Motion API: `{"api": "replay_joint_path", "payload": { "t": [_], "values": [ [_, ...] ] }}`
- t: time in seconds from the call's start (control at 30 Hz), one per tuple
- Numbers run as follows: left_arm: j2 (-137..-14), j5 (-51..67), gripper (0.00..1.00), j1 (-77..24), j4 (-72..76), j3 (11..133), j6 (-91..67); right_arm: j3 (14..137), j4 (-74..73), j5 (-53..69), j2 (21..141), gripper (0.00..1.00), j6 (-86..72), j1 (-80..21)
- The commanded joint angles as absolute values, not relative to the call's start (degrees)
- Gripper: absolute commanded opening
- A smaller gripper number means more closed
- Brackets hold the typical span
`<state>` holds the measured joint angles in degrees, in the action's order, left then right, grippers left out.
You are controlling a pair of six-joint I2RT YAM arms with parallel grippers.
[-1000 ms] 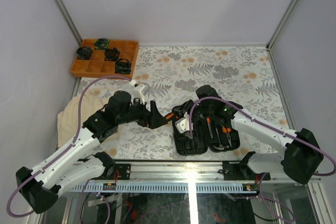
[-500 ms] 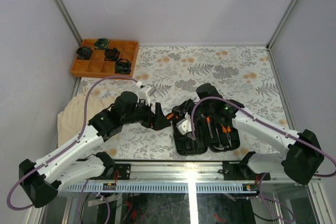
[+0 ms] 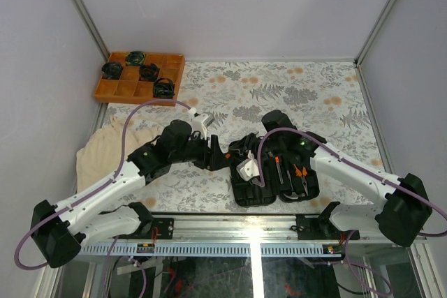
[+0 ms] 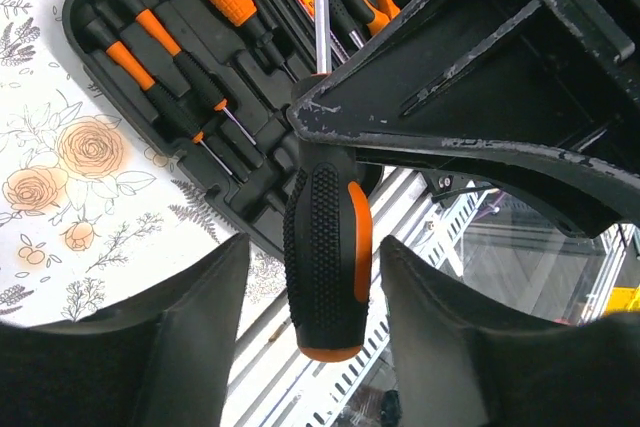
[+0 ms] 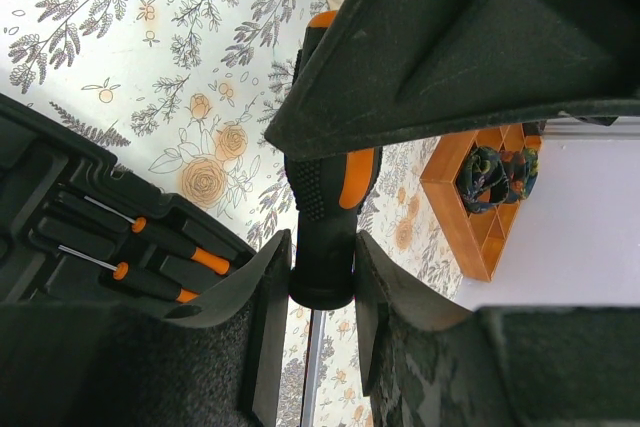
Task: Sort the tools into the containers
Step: Pick up the screwdriver from the center of the board.
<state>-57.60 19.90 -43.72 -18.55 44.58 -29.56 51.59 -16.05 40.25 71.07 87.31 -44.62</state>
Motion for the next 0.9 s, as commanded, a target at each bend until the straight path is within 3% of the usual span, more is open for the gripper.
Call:
{"api": "replay_joint_path", "payload": {
  "t": [0.0,0.3,0.43,0.67,0.73,0.87],
  "values": [
    [-57.7,19.1,0.47,-44.3,-13.9,46.2,-29.7,54.6,-14.8,43.4,70.1,0.04,88.2,-45.0],
    [-56.8,17.7,0.21,-44.3,-14.5,45.6,-29.5,53.4,-12.8,44.3,69.0,0.23,85.7,-44.9],
    [-55.7,15.1,0.15,-44.3,-15.1,45.3,-29.4,53.2,-12.1,44.2,68.3,0.44,84.7,-44.9],
    [-53.9,11.8,0.07,-44.3,-16.6,44.4,-28.9,47.4,0.7,44.5,64.7,0.64,75.1,-44.9],
    [-52.9,10.4,0.04,-44.4,-17.5,44.2,-28.7,45.8,4.6,43.7,63.4,0.76,71.6,-45.0],
    [-50.0,5.4,0.00,-44.3,-18.9,43.2,-28.5,42.2,11.0,41.0,60.1,0.80,63.5,-45.0]
  ]
}}
